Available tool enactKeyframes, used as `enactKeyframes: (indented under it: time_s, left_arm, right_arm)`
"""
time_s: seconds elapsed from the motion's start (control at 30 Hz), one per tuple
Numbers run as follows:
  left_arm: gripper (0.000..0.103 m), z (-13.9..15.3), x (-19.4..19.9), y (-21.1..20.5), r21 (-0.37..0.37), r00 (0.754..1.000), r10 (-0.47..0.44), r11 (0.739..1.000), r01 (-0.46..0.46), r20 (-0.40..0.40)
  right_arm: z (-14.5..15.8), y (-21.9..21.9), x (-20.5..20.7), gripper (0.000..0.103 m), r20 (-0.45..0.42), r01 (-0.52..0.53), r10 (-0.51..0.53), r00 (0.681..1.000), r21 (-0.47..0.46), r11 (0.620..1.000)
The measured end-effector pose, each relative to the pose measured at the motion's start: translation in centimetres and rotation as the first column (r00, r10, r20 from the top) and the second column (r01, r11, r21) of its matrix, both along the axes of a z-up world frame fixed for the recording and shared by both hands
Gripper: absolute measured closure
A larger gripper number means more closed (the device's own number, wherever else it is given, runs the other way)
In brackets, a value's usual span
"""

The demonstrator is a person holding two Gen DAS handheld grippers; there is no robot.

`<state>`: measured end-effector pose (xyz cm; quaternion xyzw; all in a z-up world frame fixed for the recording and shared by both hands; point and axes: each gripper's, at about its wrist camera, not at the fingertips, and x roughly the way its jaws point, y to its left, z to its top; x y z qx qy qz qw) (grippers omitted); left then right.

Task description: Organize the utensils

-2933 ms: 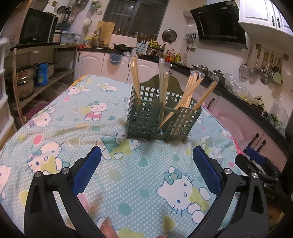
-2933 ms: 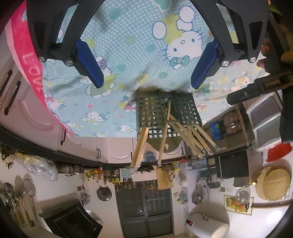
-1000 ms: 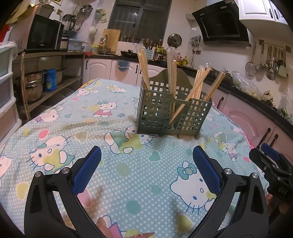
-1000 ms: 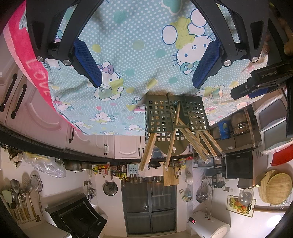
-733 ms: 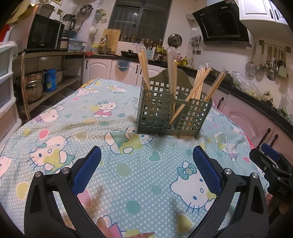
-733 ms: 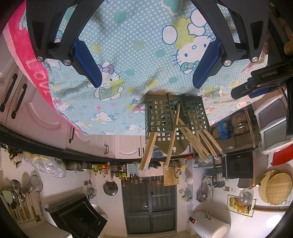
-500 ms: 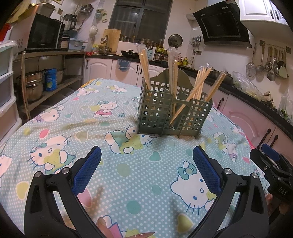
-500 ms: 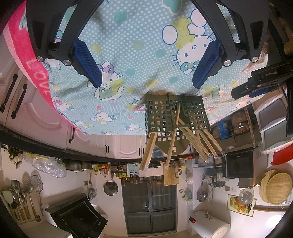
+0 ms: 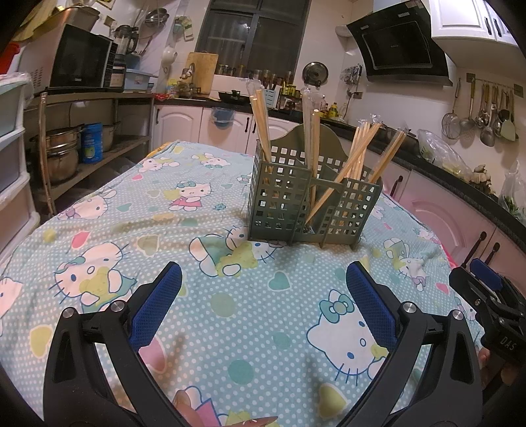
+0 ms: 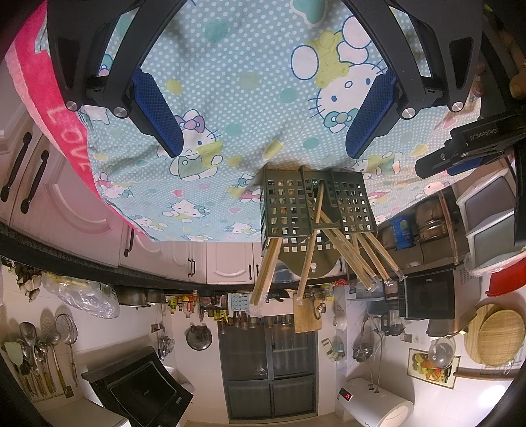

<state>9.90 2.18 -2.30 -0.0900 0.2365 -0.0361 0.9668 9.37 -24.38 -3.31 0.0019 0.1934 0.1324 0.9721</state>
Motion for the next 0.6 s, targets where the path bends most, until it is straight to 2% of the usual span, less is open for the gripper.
enactKeyframes:
  time_s: [0.6]
  left_arm:
    - [0.011, 0.16, -0.11, -0.02, -0.015, 1.000, 0.007, 1.000, -0.007, -0.008]
  right_arm:
    - [0.14, -0.19, 0.04, 0.007, -0.004, 0.006, -0.006, 1.000, 0.003, 1.000]
